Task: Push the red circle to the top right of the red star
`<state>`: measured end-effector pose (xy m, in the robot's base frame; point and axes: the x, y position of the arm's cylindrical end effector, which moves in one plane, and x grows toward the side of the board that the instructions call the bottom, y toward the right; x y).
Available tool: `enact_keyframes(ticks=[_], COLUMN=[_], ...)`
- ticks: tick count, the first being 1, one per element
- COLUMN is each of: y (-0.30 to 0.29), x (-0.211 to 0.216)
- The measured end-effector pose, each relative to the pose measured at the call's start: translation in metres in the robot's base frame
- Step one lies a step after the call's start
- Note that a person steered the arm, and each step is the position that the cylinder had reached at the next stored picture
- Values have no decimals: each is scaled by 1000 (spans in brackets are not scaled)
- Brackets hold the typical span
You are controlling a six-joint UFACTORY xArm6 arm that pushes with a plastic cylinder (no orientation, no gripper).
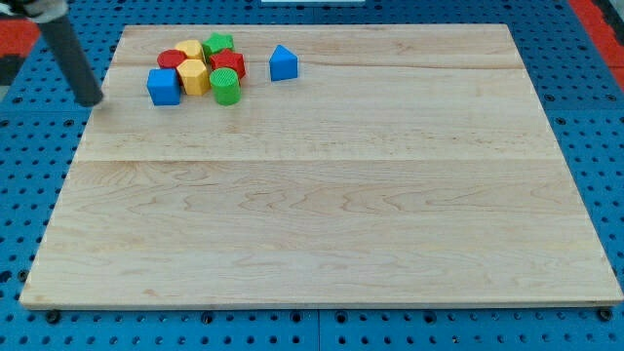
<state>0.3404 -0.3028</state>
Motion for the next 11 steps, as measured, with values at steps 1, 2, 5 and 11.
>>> enact_keyframes(ticks=[1,2,5,11], y=[5,36,151,143], x=[-15,-41,-56,-117])
